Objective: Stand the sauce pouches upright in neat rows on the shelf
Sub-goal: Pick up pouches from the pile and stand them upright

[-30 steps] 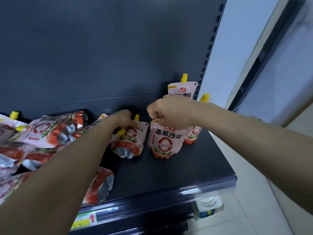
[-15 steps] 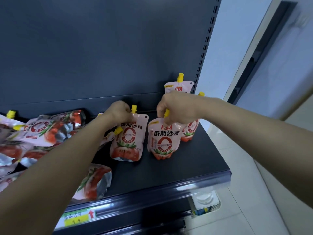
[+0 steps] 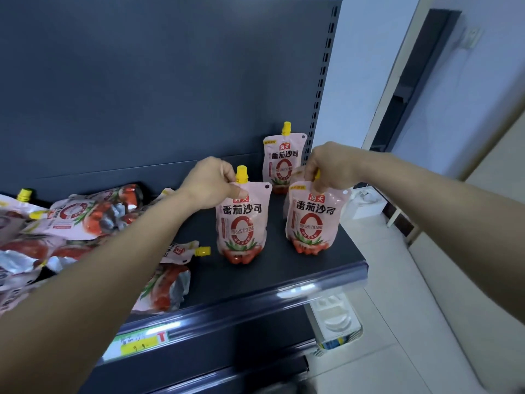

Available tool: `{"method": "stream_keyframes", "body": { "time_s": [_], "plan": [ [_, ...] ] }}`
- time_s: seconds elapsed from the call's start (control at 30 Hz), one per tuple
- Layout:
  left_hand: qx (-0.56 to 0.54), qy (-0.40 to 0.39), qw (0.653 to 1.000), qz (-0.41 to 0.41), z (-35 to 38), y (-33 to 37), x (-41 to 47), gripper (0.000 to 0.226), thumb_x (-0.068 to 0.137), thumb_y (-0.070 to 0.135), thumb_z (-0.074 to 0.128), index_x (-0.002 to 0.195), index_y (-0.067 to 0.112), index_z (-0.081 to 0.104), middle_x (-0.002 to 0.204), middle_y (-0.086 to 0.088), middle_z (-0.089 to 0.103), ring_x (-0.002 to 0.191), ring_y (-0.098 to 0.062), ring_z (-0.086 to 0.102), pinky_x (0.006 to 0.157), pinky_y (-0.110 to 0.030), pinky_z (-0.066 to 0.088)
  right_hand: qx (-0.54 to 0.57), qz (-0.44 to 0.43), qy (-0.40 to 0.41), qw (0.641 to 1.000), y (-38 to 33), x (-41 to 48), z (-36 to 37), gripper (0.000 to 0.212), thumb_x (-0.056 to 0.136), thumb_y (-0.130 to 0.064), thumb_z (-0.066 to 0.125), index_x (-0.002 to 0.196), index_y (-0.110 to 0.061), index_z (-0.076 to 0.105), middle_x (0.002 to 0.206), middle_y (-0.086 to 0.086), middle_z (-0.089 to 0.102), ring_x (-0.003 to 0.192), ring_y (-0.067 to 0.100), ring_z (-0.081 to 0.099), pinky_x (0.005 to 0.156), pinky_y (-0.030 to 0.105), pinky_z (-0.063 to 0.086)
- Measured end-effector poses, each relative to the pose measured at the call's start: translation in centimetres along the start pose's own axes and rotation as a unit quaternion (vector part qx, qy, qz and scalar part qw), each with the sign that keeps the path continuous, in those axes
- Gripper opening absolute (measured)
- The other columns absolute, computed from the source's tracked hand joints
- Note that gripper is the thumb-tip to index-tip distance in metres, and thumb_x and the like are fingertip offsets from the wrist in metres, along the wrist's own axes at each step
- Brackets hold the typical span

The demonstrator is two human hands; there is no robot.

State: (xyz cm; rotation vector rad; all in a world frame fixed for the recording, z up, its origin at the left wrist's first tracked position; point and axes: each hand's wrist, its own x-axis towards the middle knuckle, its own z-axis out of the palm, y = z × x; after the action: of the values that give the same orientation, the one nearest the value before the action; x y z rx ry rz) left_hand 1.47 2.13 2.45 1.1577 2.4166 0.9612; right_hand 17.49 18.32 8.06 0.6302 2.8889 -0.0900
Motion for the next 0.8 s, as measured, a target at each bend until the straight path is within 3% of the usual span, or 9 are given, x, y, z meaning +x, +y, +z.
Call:
{"method": "stream_keyframes", "body": {
  "time_s": [0.17, 0.33, 0.57, 0.7, 0.8],
  "plan": [
    [-0.006, 0.028, 1.000, 0.006, 1.2, 0.8, -3.0, 0.024, 0.068, 0.021, 0.080, 0.057, 0.019, 0.060, 0.066, -0.001, 0.065, 0.062, -0.016, 0.054, 0.060, -0.027, 0.044, 0.018, 0.037, 0.058, 0.997, 1.1, 0.3, 0.7, 0.015, 0.081, -0.012, 0.070, 0.095, -0.011, 0.074, 0.100, 0.008, 0.071, 0.083, 0.021, 0.055, 0.070, 0.027, 0.040],
    [-0.020, 0.034, 0.999, 0.008, 2.5, 2.4, -5.2, 0.021, 0.071, 0.020, 0.079, 0.058, 0.026, 0.062, 0.076, -0.002, 0.072, 0.076, -0.022, 0.066, 0.075, -0.039, 0.055, 0.034, 0.017, 0.069, 0.997, 1.4, 0.1, 0.7, 0.025, 0.079, -0.015, 0.073, 0.104, -0.014, 0.070, 0.091, 0.000, 0.057, 0.085, 0.020, 0.050, 0.071, 0.027, 0.037],
    [-0.057, 0.036, 0.997, 0.023, 6.3, 6.4, -6.2, 0.030, 0.072, 0.017, 0.077, 0.052, 0.032, 0.060, 0.068, 0.009, 0.067, 0.072, -0.014, 0.066, 0.070, -0.030, 0.053, 0.033, -0.017, 0.108, 0.993, 2.6, -1.6, 0.4, 0.035, 0.084, -0.014, 0.067, 0.119, -0.014, 0.064, 0.119, 0.008, 0.062, 0.098, 0.022, 0.054, 0.077, 0.026, 0.039],
    [-0.091, 0.043, 0.994, 0.035, 8.6, 8.4, -6.2, 0.020, 0.074, 0.015, 0.075, 0.060, 0.027, 0.068, 0.075, 0.005, 0.072, 0.078, -0.015, 0.068, 0.077, -0.035, 0.056, 0.044, -0.019, 0.129, 0.991, 3.7, -3.0, -0.2, 0.039, 0.088, -0.015, 0.060, 0.127, -0.010, 0.058, 0.125, 0.011, 0.061, 0.112, 0.029, 0.057, 0.091, 0.033, 0.046],
    [-0.102, 0.060, 0.992, 0.031, 9.8, 9.5, -5.9, 0.007, 0.075, 0.012, 0.074, 0.070, 0.017, 0.073, 0.082, -0.002, 0.074, 0.082, -0.021, 0.069, 0.080, -0.039, 0.056, 0.047, -0.028, 0.154, 0.987, 4.5, -4.2, -0.6, 0.036, 0.090, -0.014, 0.055, 0.125, -0.009, 0.059, 0.124, 0.010, 0.062, 0.111, 0.029, 0.057, 0.092, 0.035, 0.047]
  ]
}}
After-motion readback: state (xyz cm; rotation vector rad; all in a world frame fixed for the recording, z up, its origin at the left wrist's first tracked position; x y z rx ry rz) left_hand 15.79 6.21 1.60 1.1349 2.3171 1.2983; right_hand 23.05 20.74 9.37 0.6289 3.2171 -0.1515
